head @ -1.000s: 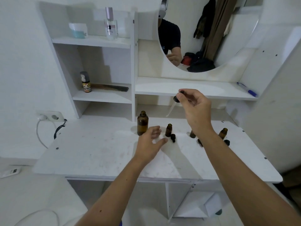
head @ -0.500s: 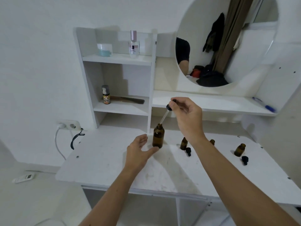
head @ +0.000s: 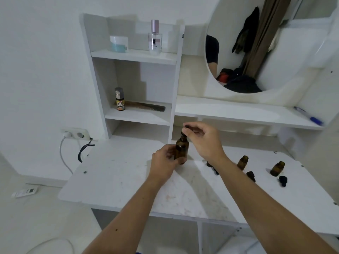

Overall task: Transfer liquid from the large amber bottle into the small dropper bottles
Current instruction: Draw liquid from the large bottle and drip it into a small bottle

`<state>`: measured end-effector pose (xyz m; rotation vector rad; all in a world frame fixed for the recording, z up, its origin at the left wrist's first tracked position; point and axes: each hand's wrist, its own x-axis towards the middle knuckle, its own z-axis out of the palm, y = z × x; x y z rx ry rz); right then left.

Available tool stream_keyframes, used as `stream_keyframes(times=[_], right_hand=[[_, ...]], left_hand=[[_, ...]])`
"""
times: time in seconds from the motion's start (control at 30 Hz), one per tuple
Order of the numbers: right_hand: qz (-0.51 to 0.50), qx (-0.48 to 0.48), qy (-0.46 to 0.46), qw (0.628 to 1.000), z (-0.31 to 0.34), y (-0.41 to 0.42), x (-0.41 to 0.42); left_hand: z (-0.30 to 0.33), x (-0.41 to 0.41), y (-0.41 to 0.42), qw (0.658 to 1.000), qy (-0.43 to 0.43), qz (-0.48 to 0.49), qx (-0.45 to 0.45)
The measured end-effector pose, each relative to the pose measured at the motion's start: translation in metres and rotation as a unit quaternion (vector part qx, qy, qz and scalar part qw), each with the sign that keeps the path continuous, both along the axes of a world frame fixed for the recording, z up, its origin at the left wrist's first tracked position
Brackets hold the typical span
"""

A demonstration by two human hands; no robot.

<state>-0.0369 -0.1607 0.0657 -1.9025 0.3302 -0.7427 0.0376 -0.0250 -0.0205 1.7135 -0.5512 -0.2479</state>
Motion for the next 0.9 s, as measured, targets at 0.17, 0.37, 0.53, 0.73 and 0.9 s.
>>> stream_keyframes(times=[0.17, 0.37, 0.53, 0.73, 0.9], right_hand=[[-0.02, 0.026, 0.018, 0.999, -0.007, 0.005, 0.0], [-0.039, 0.022, 0.026, 0.999, -0.003, 0.01, 0.001], [-0.048, 0.03, 0.023, 0.998, -0.003, 0.01, 0.0], [-0.035, 0.047, 0.017, 0.998, -0.002, 0.01, -0.002], [-0.019, 0.09, -0.023, 0.995, 0.01, 0.007, -0.008]], left_hand=[[-0.002, -0.001, 0.001, 1.0, -0.013, -0.001, 0.0], [-0.003, -0.001, 0.001, 1.0, -0.011, 0.003, -0.004], [-0.005, -0.001, 0.0, 1.0, -0.012, 0.001, -0.001], [-0.005, -0.002, 0.001, 1.0, -0.017, -0.003, 0.002], [-0.006, -0.001, 0.0, 1.0, -0.019, -0.001, 0.007]])
